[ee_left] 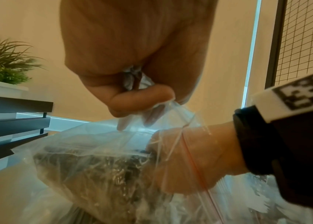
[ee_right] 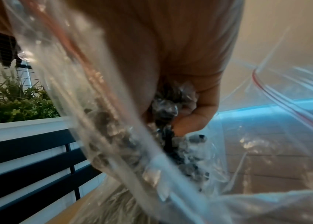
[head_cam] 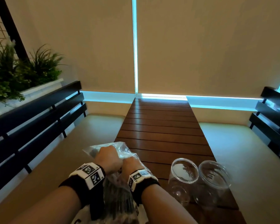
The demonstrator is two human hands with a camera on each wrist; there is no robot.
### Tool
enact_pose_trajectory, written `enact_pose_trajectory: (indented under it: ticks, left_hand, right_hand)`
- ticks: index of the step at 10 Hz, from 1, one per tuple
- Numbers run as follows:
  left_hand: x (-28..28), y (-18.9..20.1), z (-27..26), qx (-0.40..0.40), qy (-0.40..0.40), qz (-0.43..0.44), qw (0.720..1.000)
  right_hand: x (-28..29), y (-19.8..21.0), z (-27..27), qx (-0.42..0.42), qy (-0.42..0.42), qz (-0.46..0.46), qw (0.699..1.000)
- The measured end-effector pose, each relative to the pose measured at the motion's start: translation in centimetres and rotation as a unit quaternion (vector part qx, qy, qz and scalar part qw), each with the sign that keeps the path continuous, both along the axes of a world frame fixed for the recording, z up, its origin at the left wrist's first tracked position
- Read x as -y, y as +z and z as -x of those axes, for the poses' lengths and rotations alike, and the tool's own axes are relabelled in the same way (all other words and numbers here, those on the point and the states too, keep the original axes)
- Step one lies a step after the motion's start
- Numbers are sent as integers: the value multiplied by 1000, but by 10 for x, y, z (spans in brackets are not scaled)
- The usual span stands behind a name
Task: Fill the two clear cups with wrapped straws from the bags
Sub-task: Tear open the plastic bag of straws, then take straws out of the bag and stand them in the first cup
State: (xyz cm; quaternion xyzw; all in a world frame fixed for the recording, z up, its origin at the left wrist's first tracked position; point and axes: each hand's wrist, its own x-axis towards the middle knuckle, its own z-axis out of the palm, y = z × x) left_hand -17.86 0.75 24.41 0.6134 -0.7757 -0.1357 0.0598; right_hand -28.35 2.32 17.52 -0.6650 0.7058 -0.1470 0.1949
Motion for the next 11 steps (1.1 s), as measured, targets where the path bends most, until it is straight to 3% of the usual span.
enact_pose_trajectory:
  ticks: [1,3,4,5,6,7,8,9,11]
  left_hand:
    - [0,2,6,-17,7,-13,1000]
    - [-4,6,16,-131,40,-80,987]
    - [-12,11,23,-168,51,-93,980]
    - [-20,13,29,-164,61,-113,978]
    - [-11,3,28,-144,65,-86,984]
    - [-10,3,28,-76,6,-76,994]
    - [-11,1,25,-98,17,-91,991]
    - [-1,-4,21,-151,52,-96,983]
    - [0,-3,28,-134,41,-102,985]
  right_hand:
    - [2,-2,7,-41,-17,-46,998]
    - [-7,13,17,-25,-35,-37,998]
    - [-19,17,28,9,-70,-42,997]
    - [-29,21,31,25,-33,-34,999]
    - [-35,27,27,-20,-23,-38,999]
    - [-40,31,25,-53,-10,-43,998]
    - [-44,34,25,-89,-5,-39,995]
    - [-48,49,31,-188,9,-26,982]
    - [-67,78,60,-271,50,-20,961]
